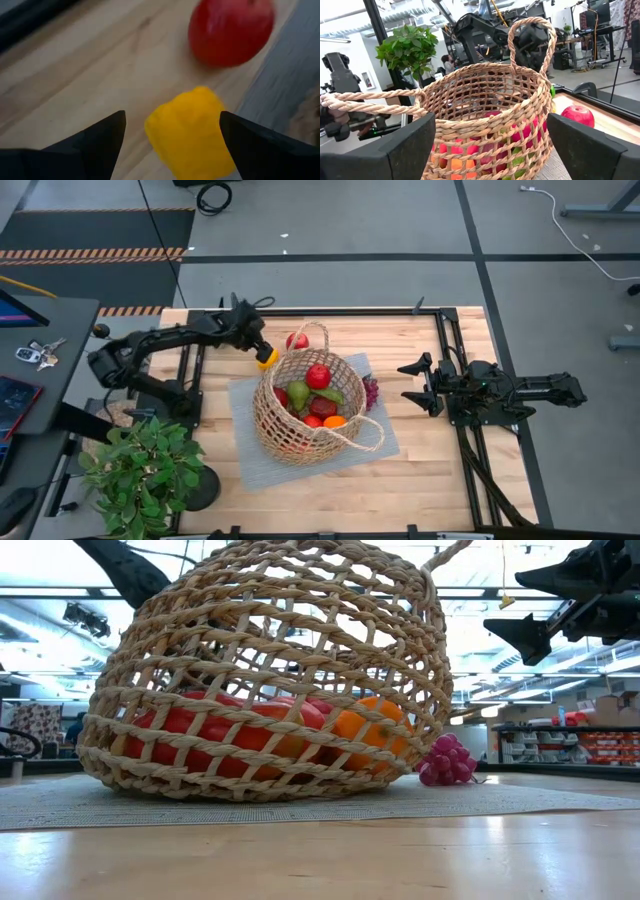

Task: Build produce basket
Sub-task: Put the yellow bell pepper into the basket

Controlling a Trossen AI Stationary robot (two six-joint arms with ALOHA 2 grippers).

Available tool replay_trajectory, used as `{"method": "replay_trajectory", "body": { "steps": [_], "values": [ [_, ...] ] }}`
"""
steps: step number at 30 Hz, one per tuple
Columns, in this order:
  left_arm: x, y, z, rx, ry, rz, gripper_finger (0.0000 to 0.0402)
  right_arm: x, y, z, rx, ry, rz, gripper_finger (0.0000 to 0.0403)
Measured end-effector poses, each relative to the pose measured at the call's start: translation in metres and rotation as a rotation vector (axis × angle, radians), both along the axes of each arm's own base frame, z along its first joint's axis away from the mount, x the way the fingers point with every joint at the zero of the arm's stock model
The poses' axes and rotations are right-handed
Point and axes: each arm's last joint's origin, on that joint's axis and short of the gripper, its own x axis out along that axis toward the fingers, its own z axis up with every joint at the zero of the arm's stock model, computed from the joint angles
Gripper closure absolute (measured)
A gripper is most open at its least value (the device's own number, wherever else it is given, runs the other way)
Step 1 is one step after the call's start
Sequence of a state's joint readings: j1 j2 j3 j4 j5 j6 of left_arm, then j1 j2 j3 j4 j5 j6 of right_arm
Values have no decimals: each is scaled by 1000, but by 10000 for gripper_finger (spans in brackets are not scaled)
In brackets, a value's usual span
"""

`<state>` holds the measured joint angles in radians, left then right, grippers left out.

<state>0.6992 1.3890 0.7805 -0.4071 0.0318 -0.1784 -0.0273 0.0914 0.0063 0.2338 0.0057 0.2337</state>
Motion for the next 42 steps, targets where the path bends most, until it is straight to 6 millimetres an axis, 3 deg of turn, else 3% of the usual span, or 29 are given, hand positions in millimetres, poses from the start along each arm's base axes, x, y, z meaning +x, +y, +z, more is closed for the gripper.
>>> {"method": "replay_trajectory", "body": {
  "steps": [9, 19, 32, 36, 42],
  "values": [
    [11, 6, -23, -65, 34, -73, 81, 0, 0, 0, 0, 0, 0, 18],
    [13, 3, -23, -156, -58, -150, 81, 0, 0, 0, 0, -1, 0, 18],
    [13, -4, -21, -199, 12, -217, 70, 0, 0, 0, 0, -5, 0, 18],
    [11, -6, -21, -216, 31, -219, 91, 0, 0, 0, 0, -4, 0, 18],
    [10, -6, -22, -225, 41, -218, 158, 0, 0, 0, 0, -4, 0, 18]
  ]
}}
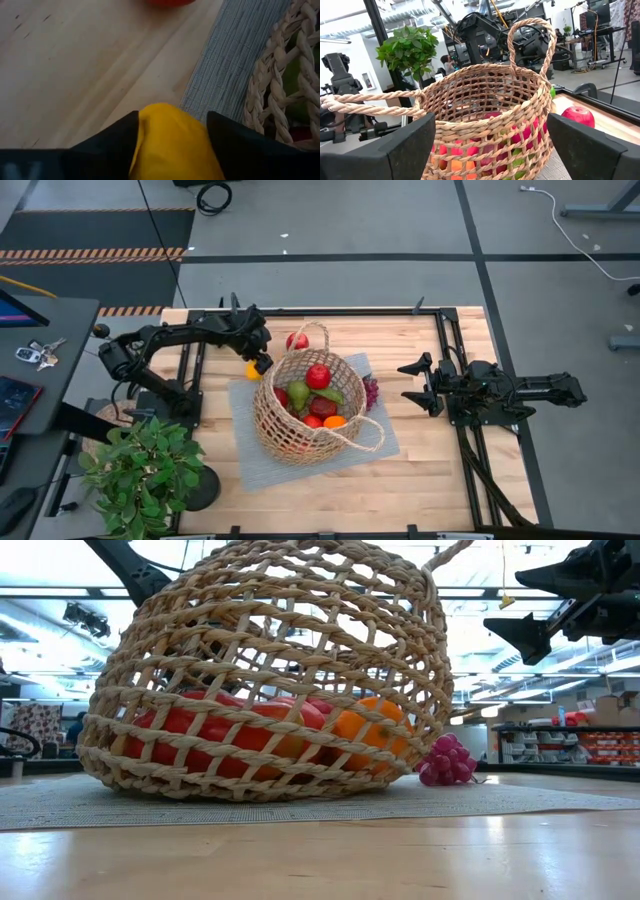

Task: Build produce basket
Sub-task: Put the yellow bell pepper into the basket

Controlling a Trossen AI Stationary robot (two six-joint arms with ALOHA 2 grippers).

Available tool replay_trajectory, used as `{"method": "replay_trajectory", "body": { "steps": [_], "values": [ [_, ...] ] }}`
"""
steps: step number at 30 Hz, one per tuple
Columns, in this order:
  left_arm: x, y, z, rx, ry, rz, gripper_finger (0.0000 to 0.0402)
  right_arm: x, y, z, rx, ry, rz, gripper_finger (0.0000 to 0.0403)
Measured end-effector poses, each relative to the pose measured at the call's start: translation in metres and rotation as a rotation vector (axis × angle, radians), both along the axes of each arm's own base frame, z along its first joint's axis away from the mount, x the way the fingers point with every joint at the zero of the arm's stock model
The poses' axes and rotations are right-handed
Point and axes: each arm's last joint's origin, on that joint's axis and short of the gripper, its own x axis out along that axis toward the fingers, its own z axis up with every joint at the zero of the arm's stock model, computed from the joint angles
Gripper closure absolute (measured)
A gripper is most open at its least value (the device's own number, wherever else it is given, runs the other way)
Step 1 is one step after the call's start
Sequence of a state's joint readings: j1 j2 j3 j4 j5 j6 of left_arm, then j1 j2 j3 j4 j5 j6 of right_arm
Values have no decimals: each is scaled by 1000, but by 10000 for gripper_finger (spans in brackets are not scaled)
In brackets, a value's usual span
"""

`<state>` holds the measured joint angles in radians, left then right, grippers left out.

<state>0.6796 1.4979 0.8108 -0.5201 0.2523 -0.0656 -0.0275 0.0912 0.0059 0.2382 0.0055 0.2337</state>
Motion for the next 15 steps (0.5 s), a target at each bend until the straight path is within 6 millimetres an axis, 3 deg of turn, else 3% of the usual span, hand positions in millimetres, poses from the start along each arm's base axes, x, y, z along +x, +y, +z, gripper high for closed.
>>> {"method": "replay_trajectory", "body": {
  "steps": [9, 15],
  "values": [
    [0, 0, 0, 1, -2, 0, 260, 0, 0, 0, 0, 0, 0, 18],
    [2, 4, 6, 77, -16, 23, 273, 0, 0, 0, 0, -1, 0, 18]
  ]
}}
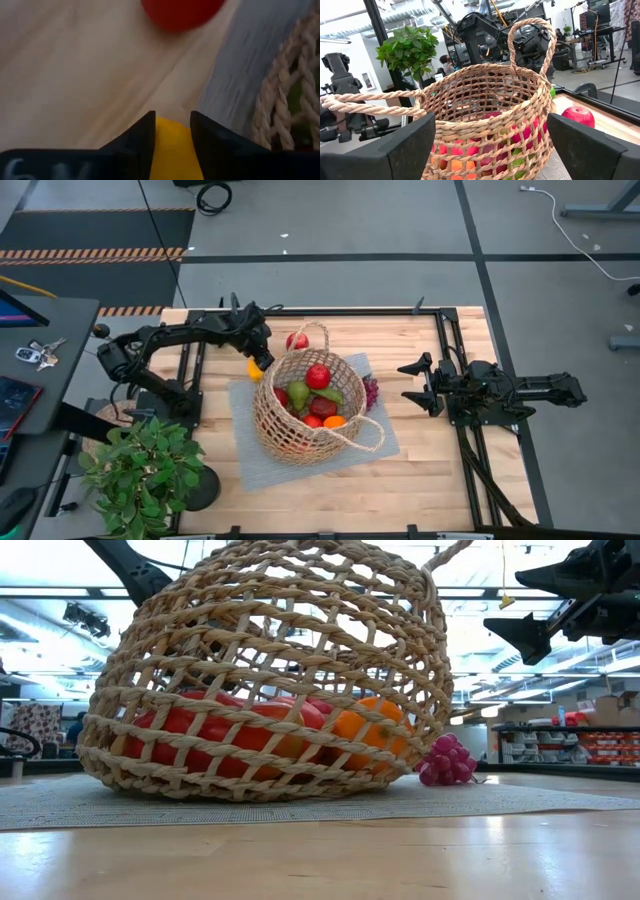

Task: Build produce basket
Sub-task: Put the yellow bell pepper into the basket

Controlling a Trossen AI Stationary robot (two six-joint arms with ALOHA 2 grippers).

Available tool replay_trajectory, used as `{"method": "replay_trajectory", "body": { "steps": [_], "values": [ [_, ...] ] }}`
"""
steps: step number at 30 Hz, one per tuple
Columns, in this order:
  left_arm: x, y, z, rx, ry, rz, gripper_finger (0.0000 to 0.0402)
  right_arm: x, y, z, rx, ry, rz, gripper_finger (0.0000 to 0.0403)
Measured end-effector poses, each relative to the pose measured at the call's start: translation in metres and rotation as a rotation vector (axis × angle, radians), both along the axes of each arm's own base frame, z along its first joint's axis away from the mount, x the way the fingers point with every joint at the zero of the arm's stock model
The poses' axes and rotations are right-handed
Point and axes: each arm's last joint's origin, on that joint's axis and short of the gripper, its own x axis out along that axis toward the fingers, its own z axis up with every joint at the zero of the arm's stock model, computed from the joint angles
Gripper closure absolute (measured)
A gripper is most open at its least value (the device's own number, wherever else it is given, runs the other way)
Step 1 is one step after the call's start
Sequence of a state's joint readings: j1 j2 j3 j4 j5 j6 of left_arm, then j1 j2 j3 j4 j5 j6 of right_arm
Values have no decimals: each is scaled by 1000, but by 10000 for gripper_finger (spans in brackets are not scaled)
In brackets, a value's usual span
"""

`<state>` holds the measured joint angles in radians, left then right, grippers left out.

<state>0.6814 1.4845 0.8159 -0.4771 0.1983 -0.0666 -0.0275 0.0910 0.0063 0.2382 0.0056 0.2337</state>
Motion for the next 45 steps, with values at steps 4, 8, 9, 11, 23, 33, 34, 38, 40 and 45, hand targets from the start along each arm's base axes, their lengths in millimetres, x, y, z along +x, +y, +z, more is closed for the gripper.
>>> {"method": "replay_trajectory", "body": {
  "steps": [4, 8, 9, 11, 23, 33, 34, 38, 40, 45],
  "values": [
    [3, 5, 15, 37, 17, 19, 240, 0, 0, 0, 0, 1, 0, 18],
    [6, 7, 32, 31, 36, 9, 197, 0, 0, 0, 0, 1, 0, 18],
    [5, 7, 35, 23, 54, 2, 187, 0, 0, 0, 0, 0, 0, 18],
    [5, 5, 39, 16, 75, -5, 169, 0, 0, 0, 0, 1, 0, 18],
    [1, -4, 43, -2, 187, 43, 104, 0, 0, 0, 0, 0, 0, 18],
    [-1, -18, 52, -42, 255, -10, 85, 0, 0, 0, 0, -1, 0, 18],
    [1, -18, 56, -38, 248, -9, 85, 0, 0, 0, 0, -1, 0, 18],
    [-4, -22, 66, -5, 264, 7, 85, 0, 0, 1, 0, -5, 0, 18],
    [-6, -23, 66, 26, 268, 13, 85, 0, 0, 1, 0, -10, 0, 18],
    [-7, -30, 56, 70, 208, 4, 85, 0, 0, 1, 0, -13, 0, 18]
  ]
}}
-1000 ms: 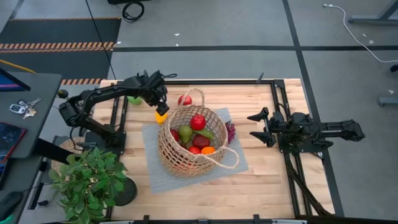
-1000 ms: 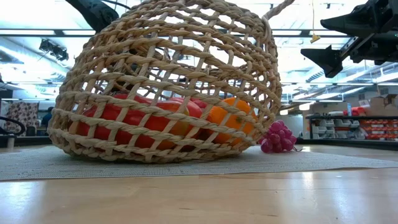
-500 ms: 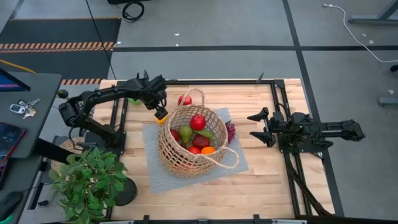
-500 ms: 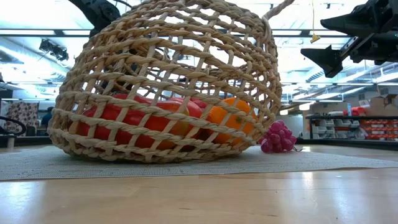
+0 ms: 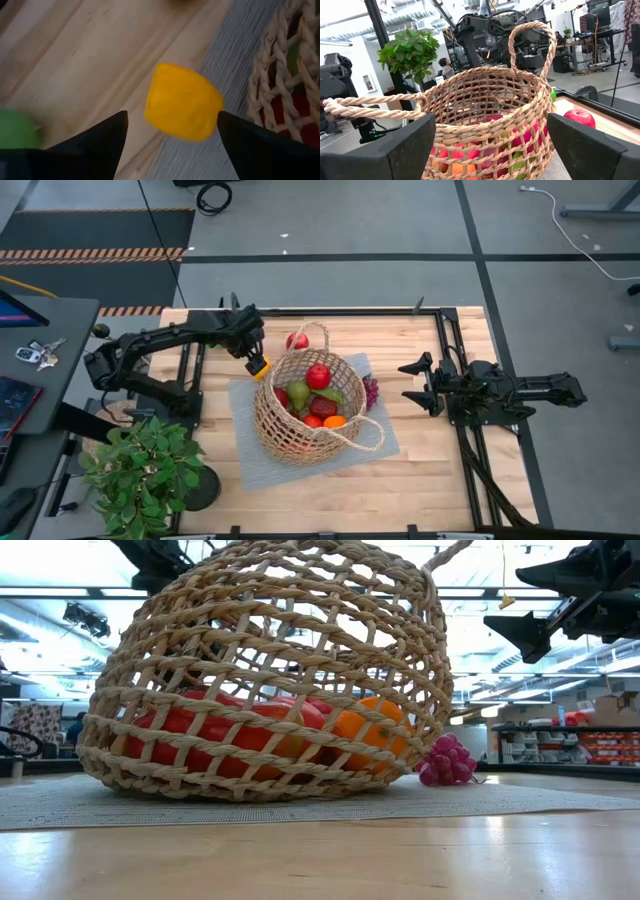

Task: Build produce basket
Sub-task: Put the yellow bell pepper into the basket

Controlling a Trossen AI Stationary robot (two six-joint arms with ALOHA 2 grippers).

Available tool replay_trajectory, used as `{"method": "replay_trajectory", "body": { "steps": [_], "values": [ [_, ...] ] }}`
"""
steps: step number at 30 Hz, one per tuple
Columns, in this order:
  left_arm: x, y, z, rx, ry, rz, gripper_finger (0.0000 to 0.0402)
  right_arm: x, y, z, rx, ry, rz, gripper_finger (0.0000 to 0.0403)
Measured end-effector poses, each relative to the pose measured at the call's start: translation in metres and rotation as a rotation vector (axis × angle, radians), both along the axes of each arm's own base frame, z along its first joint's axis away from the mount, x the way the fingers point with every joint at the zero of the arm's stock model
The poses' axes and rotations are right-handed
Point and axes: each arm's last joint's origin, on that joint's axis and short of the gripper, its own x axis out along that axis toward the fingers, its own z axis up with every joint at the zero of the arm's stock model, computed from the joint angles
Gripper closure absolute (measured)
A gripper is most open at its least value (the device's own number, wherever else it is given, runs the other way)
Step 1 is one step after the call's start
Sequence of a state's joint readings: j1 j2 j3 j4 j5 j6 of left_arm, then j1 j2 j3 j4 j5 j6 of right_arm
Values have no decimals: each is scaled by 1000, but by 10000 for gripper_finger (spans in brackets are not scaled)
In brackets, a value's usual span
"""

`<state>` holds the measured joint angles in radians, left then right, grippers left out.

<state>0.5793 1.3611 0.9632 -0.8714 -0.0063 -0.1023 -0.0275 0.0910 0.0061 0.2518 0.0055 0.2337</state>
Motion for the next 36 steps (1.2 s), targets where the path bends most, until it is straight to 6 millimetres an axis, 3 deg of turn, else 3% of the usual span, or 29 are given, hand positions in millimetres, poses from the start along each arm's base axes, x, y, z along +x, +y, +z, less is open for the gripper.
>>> {"method": "replay_trajectory", "body": {
  "steps": [16, 26, 36],
  "values": [
    [-3, -14, -49, -29, -93, 108, 85, 0, 0, 0, 0, -2, 0, 18],
    [2, -11, -51, -5, -143, 126, 89, 0, 0, 0, 0, -2, 0, 18],
    [0, -11, -52, -22, -115, 122, 145, 0, 0, 0, 0, -1, 0, 18]
  ]
}}
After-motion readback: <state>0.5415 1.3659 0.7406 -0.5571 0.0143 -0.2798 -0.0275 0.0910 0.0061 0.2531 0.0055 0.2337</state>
